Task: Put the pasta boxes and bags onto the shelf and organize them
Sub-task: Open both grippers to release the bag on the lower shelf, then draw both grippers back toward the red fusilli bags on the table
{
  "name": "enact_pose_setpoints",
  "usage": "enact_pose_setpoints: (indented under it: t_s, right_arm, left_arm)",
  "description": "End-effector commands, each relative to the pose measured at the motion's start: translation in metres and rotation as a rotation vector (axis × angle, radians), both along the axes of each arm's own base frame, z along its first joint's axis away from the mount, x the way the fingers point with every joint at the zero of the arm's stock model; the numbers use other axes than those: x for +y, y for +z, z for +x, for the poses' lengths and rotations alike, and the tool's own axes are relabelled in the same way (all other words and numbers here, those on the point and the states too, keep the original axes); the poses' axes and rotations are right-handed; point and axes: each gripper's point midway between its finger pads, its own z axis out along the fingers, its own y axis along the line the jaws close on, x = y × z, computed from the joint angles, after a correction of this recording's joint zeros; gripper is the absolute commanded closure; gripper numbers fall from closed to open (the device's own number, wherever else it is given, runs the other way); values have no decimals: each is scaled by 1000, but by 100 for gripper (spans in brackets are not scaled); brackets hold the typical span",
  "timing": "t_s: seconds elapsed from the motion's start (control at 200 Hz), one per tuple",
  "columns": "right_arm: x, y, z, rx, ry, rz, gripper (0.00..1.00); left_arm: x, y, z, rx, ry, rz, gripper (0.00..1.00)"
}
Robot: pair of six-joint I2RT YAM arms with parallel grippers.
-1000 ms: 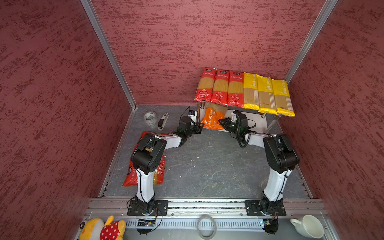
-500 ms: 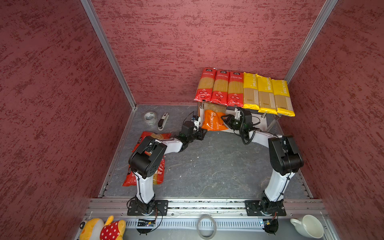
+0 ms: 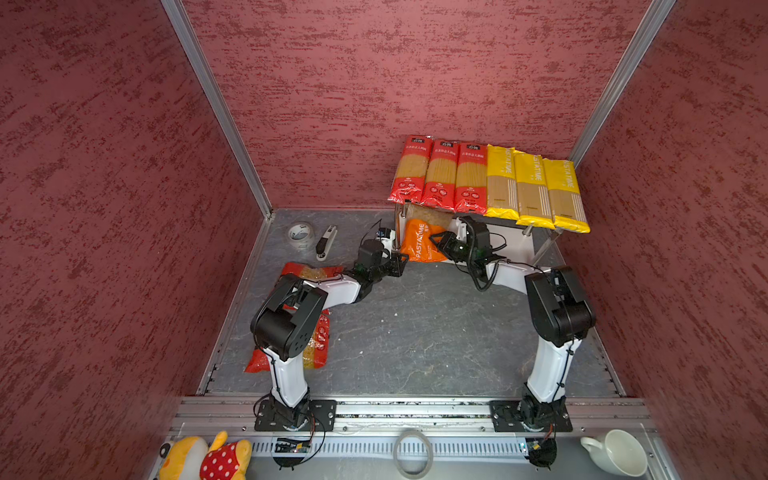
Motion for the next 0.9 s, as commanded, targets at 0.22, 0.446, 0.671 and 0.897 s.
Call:
enact_pose_setpoints:
  t_s: [0.22,0.446,0.671,0.897]
  right_arm:
    - [-10,20,-13,-40,-11,-49,52]
    - [-38,37,-29,-60,-84,-66,48]
    - [-41,42,-61,-41,-99,-47,49]
    - [20,25,-120,10,-38,-56,51]
  left_arm:
    - [6,22,-12,-21,21,19,41]
    - [26,41,-32,-60,68,69,33]
    - [57,51,-62,-61,120,135,32]
    - [117,32,-99,56,263,289,29]
